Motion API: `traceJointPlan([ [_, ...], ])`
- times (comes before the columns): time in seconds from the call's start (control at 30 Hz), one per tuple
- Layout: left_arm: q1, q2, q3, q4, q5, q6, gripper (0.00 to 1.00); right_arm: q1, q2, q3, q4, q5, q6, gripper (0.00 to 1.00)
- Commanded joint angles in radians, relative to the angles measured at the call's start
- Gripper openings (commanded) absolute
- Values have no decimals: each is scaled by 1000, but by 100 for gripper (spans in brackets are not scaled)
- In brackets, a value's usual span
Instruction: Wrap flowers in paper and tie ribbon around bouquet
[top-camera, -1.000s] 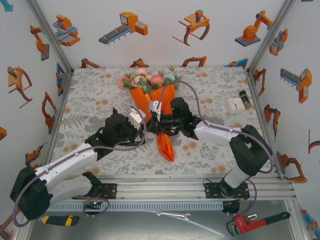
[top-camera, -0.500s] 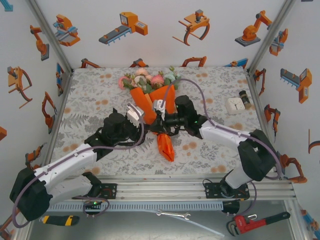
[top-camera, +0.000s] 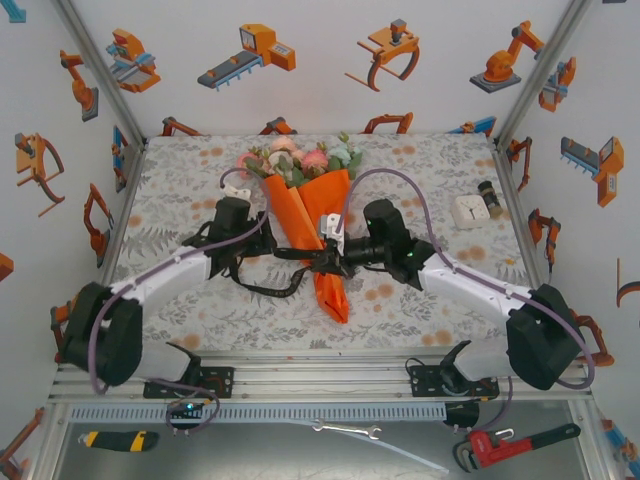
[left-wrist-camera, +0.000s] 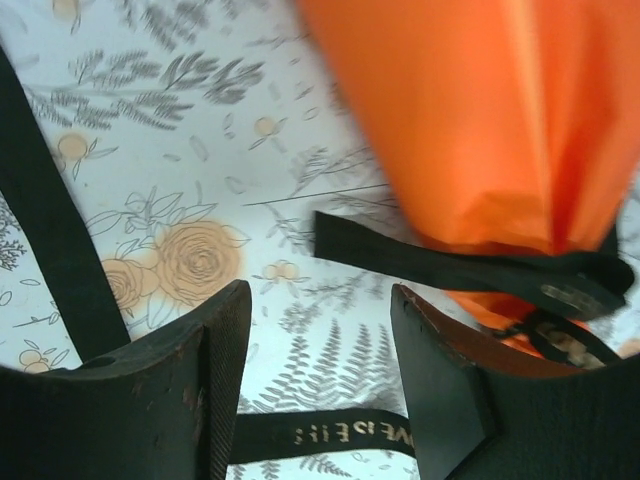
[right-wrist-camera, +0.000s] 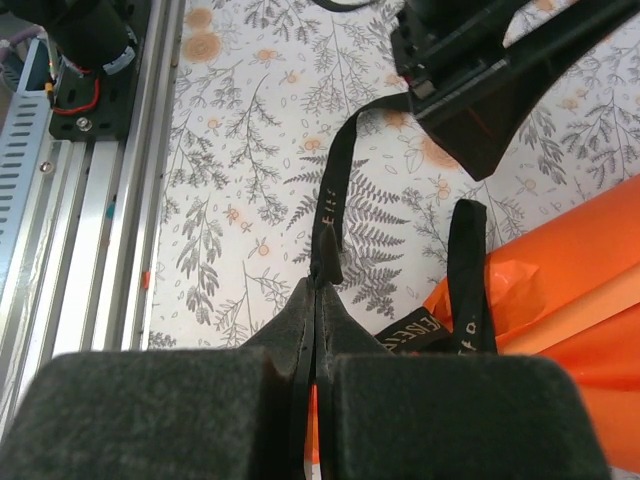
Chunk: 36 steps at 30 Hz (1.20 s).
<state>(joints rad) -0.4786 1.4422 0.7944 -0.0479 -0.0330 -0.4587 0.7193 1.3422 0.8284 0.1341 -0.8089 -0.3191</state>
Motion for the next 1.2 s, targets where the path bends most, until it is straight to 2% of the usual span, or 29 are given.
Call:
traceJointPlan([
  [0.0,33,84,54,-26,134,-24,57,-4,-15,-6,-16,-28,-23,0],
  [0.13,39,167,66,44,254,40,55,-4,-14,-8,-18,-26,-23,0],
  [0.3,40,208,60,98,305,122,53,-4,-20,-8,-34,-12,-24,0],
  [0.57,39,287,94,147,334,164,54,-4,-5,1,-36,-22,-25,0],
  [0.73,27,330,131,200,424,171,39,-4,1,9,-43,-24,-25,0],
  [0.87,-3,366,188,130,376,205,22,-4,-5,6,-43,-17,-24,0],
  [1.0,-7,349,193,97,354,194,0,-4,-8,1,-46,1,-20,0],
  [1.1,-8,263,165,46,321,148,0,-4,-5,15,-45,47,26,0],
  [1.17,-4,171,136,-33,244,59,0,-4,-3,20,-26,94,80,0],
])
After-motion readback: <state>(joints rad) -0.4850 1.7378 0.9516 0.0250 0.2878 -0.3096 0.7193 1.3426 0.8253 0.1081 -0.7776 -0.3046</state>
